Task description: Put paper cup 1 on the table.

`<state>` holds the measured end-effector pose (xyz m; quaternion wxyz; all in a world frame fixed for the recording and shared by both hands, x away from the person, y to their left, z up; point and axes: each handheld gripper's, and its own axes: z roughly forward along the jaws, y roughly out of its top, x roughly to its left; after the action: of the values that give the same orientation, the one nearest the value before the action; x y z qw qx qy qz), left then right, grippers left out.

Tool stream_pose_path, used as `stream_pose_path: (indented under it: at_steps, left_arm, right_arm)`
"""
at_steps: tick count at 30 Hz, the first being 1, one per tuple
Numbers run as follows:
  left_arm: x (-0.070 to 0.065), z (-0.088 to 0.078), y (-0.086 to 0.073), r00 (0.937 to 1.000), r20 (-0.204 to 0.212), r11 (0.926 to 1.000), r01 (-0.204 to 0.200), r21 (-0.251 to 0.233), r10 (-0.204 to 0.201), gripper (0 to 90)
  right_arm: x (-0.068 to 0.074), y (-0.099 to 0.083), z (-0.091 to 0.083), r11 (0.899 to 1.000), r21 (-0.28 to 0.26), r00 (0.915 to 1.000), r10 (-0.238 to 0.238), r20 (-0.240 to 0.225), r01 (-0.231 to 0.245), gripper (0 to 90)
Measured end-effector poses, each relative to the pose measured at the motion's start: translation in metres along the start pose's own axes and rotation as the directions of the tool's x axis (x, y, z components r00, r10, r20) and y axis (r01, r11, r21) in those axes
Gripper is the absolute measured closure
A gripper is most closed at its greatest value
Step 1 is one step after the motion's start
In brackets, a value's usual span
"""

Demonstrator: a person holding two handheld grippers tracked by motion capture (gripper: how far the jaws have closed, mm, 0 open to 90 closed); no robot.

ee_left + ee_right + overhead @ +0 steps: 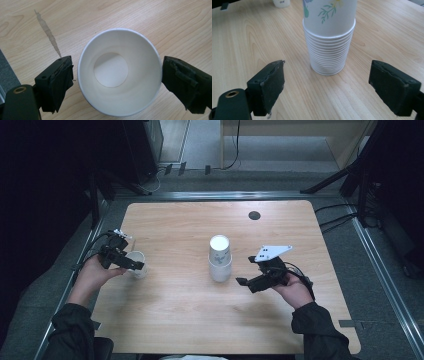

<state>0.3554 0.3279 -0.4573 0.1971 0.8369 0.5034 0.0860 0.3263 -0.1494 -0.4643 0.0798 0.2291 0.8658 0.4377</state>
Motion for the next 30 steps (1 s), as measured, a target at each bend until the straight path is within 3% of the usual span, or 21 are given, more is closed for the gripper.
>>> stream_pose_path:
  at_steps: [3, 7, 12, 16, 21, 26, 30]
  left_arm:
    - [0.0, -0.006, 0.0, 1.0, 0.01, 0.9997, 0.002, -0.024, -0.001, 11.1]
    - [-0.003, -0.015, 0.002, 0.9998, 0.019, 0.998, 0.003, -0.063, -0.002, 11.1]
    - [-0.01, -0.025, 0.005, 0.9978, 0.066, 0.9914, 0.001, -0.131, 0.008, 11.1]
    - [-0.022, -0.032, 0.006, 0.9951, 0.091, 0.9868, -0.024, -0.16, 0.039, 11.5]
    - [-0.035, -0.036, 0.006, 0.9946, 0.089, 0.9859, -0.039, -0.163, 0.054, 12.7]
    - [-0.053, -0.038, 0.004, 0.9911, 0.098, 0.9781, -0.069, -0.196, 0.09, 13.1]
    - [-0.066, -0.039, 0.003, 0.9845, 0.141, 0.973, -0.071, -0.219, 0.104, 13.3]
  right_arm:
    - [-0.001, 0.002, -0.001, 1.0, -0.008, 0.9998, 0.018, -0.01, -0.018, 13.5]
    - [0.0, 0.005, -0.001, 1.0, -0.002, 0.9996, 0.0, -0.03, 0.0, 13.5]
    - [0.001, 0.01, 0.0, 1.0, 0.009, 0.9992, -0.017, -0.037, 0.017, 13.5]
    - [0.003, 0.013, -0.001, 0.999, -0.001, 0.9983, -0.048, -0.034, 0.048, 21.1]
    - [0.001, 0.019, -0.002, 0.999, -0.025, 0.9983, -0.036, -0.045, 0.035, 22.1]
    - [-0.002, 0.026, 0.0, 0.998, -0.04, 0.9978, -0.047, -0.046, 0.045, 25.1]
    - [-0.005, 0.031, 0.002, 0.998, -0.037, 0.9969, -0.05, -0.06, 0.048, 24.2]
